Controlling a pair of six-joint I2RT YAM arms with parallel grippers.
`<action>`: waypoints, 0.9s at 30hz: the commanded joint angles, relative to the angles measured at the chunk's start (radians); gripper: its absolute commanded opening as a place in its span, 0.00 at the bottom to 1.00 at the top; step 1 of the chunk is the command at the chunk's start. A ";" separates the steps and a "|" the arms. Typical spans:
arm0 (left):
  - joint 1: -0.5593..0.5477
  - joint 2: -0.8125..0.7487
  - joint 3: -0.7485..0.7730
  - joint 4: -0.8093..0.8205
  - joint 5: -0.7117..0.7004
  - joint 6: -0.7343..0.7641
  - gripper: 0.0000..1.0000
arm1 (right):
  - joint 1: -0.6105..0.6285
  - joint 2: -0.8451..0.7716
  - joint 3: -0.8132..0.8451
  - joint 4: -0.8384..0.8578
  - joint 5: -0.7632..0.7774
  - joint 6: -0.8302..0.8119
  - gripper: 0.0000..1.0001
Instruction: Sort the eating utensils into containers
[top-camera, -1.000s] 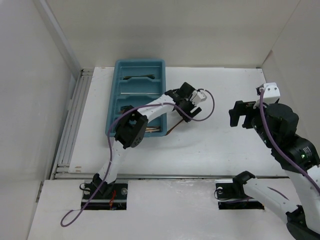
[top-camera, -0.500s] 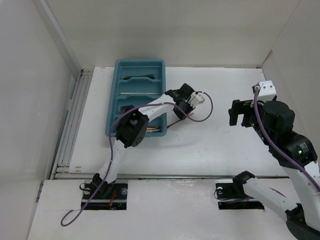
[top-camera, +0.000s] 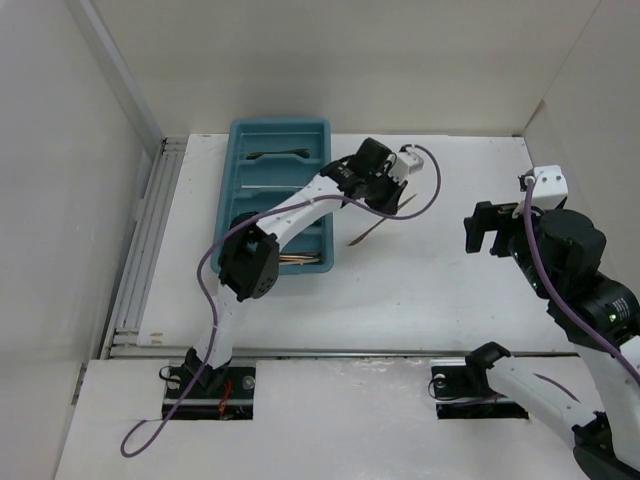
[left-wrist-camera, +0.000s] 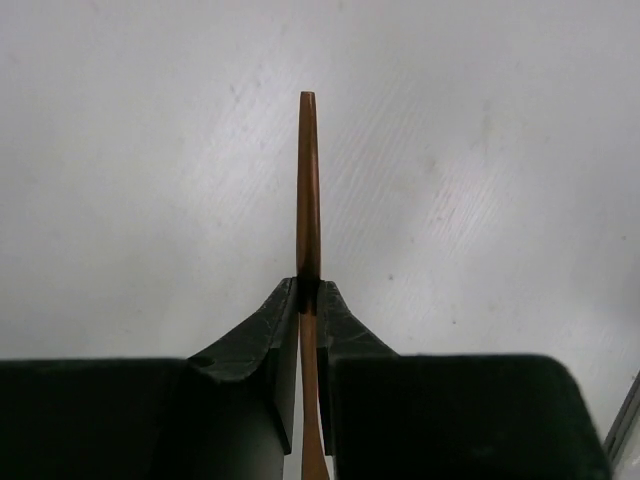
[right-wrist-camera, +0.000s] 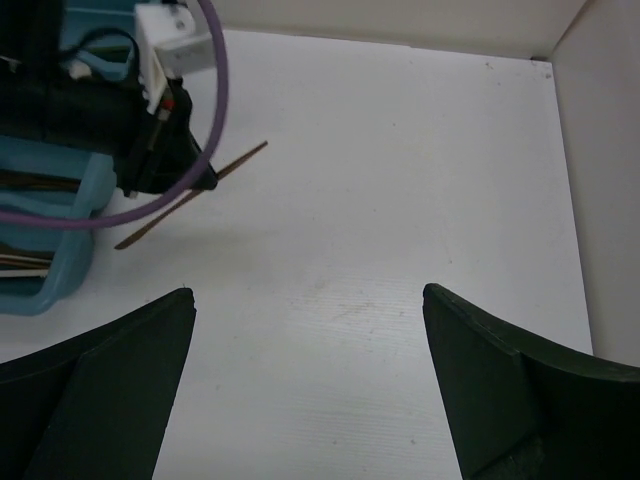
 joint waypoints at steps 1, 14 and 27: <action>0.004 -0.203 -0.020 0.187 0.037 0.002 0.00 | -0.001 -0.004 0.041 0.051 -0.007 0.025 1.00; 0.324 -0.180 0.002 0.578 -0.160 0.575 0.00 | -0.001 0.234 0.032 0.400 -0.068 -0.082 1.00; 0.521 0.052 -0.052 0.652 0.023 0.794 0.00 | -0.021 0.748 0.345 0.512 -0.180 -0.215 1.00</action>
